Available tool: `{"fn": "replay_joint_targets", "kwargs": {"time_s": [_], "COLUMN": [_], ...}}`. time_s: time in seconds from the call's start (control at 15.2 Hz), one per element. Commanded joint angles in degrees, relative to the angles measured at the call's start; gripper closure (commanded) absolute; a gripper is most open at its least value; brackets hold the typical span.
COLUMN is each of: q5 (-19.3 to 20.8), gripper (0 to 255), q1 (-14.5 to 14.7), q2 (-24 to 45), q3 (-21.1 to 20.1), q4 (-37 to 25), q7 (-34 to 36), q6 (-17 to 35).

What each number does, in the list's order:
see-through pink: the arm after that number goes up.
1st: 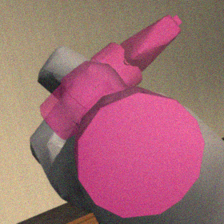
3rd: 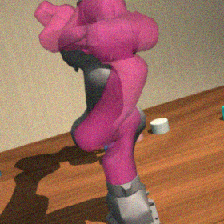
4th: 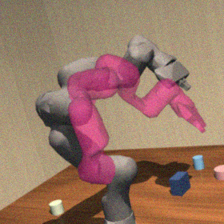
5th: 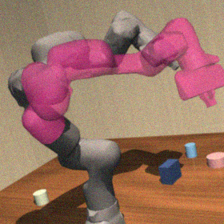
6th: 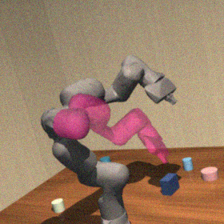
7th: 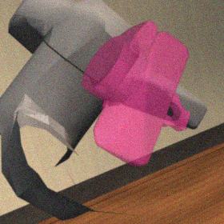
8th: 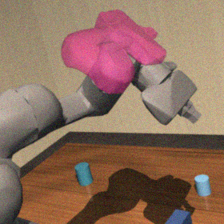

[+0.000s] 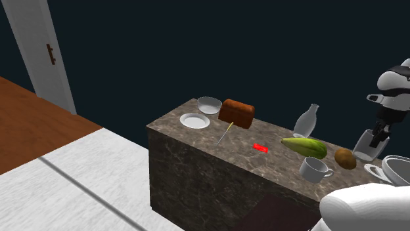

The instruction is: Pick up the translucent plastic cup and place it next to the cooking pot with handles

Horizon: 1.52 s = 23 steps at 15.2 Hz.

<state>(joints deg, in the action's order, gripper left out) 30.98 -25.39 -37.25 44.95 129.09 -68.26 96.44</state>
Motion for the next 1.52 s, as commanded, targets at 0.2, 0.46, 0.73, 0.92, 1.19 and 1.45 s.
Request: {"fn": "replay_joint_targets", "kwargs": {"time_s": [0.2,0.46,0.73,0.92,1.19,1.45], "q5": [1.05,1.90,2.74,3.31,4.06,4.74], "gripper": [255,255,255,255,255,255], "q1": [-0.10,-0.10,0.00,0.11,0.43,0.98], "q2": [0.24,0.68,1.40,2.17,3.44,5.04], "q3": [1.63,3.08,4.66,5.92,7.78,9.86], "q4": [3.41,5.89,8.19,9.82,11.82,13.65], "q7": [0.63,1.07,1.45,1.69,1.97,2.21], "q6": [3.81,6.83,9.97,12.43,15.81,19.35]}}
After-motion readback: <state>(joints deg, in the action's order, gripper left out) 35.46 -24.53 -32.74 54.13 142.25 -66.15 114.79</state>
